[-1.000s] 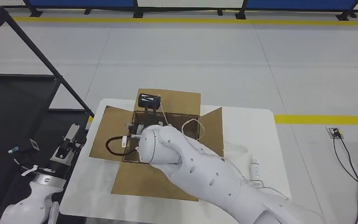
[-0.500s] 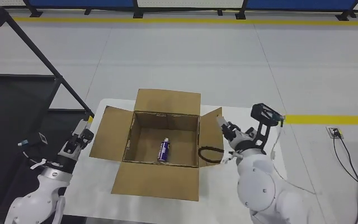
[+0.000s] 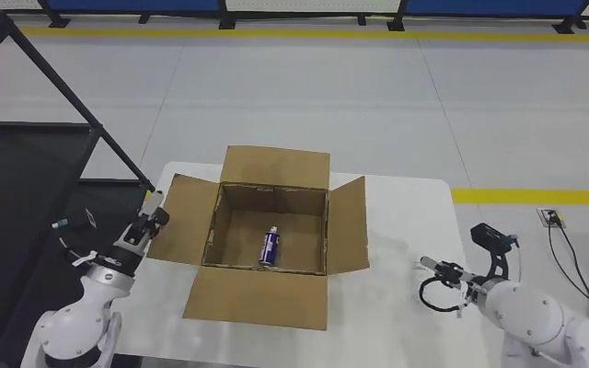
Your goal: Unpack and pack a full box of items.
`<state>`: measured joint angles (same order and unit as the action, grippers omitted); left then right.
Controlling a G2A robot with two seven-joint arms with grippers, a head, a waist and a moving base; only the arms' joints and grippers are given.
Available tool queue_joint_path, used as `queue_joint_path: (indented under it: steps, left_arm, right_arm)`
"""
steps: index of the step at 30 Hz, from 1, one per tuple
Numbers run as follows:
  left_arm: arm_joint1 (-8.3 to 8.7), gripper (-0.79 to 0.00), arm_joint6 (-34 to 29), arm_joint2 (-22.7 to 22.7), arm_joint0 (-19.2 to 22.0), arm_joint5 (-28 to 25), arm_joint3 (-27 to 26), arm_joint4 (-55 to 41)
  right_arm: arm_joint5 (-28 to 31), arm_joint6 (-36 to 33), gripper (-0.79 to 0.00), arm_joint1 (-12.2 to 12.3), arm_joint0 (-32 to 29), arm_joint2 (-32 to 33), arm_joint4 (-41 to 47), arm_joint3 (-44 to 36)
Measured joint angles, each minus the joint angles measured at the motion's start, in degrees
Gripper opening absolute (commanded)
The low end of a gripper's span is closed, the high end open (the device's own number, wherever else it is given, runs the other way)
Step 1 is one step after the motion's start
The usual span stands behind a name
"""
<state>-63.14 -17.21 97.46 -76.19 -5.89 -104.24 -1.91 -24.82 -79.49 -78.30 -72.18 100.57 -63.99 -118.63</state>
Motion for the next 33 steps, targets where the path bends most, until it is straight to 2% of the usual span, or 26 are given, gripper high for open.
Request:
queue_joint_path:
  steps: [7,11,14,16,21,23,25,29,33]
  left_arm:
    - [-0.21,0.0,0.8,-1.5,0.5,0.6,-0.5,0.9]
    - [-0.26,0.0,0.8,-1.6,0.2,0.8,-0.7,1.1]
    - [-0.29,0.0,0.9,-1.5,0.0,1.0,-0.7,1.1]
    - [-0.33,0.0,1.1,-1.5,-0.1,1.0,-0.8,1.0]
    - [-0.4,0.0,1.2,-1.5,-0.5,1.2,-0.9,1.0]
    - [-0.41,0.0,1.2,-1.5,-0.5,1.3,-0.8,1.2]
    - [-0.44,0.0,1.1,-1.5,-0.6,1.5,-0.9,1.5]
    - [-0.49,0.0,1.1,-1.7,-0.8,1.6,-1.2,1.7]
    - [-0.51,0.0,0.9,-1.7,-0.9,1.8,-1.5,2.1]
  right_arm:
    - [0.1,0.3,0.0,0.0,-0.1,-0.3,0.0,0.0]
    - [5.1,1.6,0.0,0.4,0.3,-3.9,-4.2,2.1]
    - [8.8,-3.1,0.0,0.9,3.3,-5.8,-8.8,6.4]
    - [8.2,-6.2,0.0,1.1,6.1,-7.4,-11.6,10.1]
    - [15.4,-8.6,0.0,1.5,11.3,-10.8,-12.7,20.2]
    - [16.6,-8.5,-0.006,1.5,12.7,-12.1,-13.3,23.3]
    - [17.2,-8.5,-0.074,1.6,13.9,-13.2,-13.7,26.0]
    - [18.2,-8.5,-0.259,1.7,15.0,-13.9,-13.6,28.9]
    - [19.1,-7.2,-0.268,1.9,15.2,-13.9,-13.4,31.0]
